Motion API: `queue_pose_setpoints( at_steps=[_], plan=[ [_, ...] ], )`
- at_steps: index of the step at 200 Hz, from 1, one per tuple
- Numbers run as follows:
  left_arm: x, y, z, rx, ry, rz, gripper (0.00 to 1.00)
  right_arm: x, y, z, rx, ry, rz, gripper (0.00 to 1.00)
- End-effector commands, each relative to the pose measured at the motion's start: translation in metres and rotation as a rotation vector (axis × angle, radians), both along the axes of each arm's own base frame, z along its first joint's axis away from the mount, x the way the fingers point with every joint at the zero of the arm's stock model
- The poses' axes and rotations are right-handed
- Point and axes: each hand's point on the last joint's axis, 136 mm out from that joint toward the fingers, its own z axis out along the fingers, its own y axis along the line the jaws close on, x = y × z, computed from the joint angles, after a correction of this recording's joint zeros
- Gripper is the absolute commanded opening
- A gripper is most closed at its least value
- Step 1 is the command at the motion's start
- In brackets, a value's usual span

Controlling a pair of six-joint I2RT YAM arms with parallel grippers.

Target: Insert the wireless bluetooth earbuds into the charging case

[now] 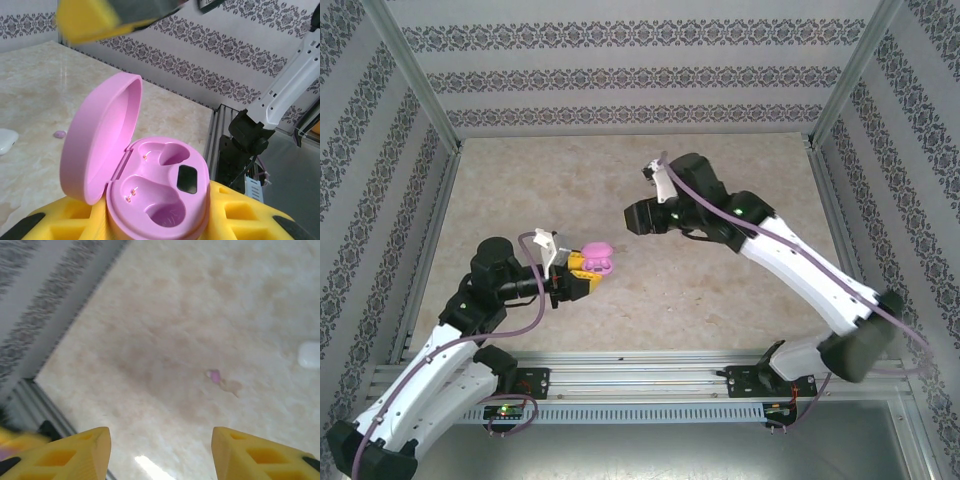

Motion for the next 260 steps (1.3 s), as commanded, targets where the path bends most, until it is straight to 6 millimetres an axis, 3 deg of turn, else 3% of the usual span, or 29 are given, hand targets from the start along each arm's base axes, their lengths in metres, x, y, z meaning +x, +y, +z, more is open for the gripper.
queue_pose_setpoints(
  at_steps=[1, 54, 79, 118, 188, 260],
  plan=[
    [-0.005, 0.005, -0.011, 0.019, 0.040, 0.020, 0.26, 0.012, 0.005, -0.052, -0.067, 0.172, -0.033, 0.52],
    [-0.014, 0.012, -0.019, 0.016, 0.054, 0.045, 0.25, 0.053, 0.049, -0.135, -0.091, 0.397, -0.084, 0.46],
    [-0.017, 0.014, -0.021, 0.017, 0.057, 0.050, 0.24, 0.072, 0.061, -0.170, -0.202, 0.384, -0.085, 0.46],
    [-0.020, 0.016, -0.025, 0.023, 0.062, 0.052, 0.24, 0.082, 0.071, -0.216, -0.423, 0.328, 0.003, 0.47],
    [-0.020, 0.017, -0.029, 0.018, 0.065, 0.059, 0.24, 0.080, 0.074, -0.251, -0.573, 0.298, 0.083, 0.46],
    [-0.018, 0.017, -0.027, 0.018, 0.061, 0.069, 0.24, 0.050, 0.062, -0.266, -0.623, 0.289, 0.171, 0.25]
  ],
)
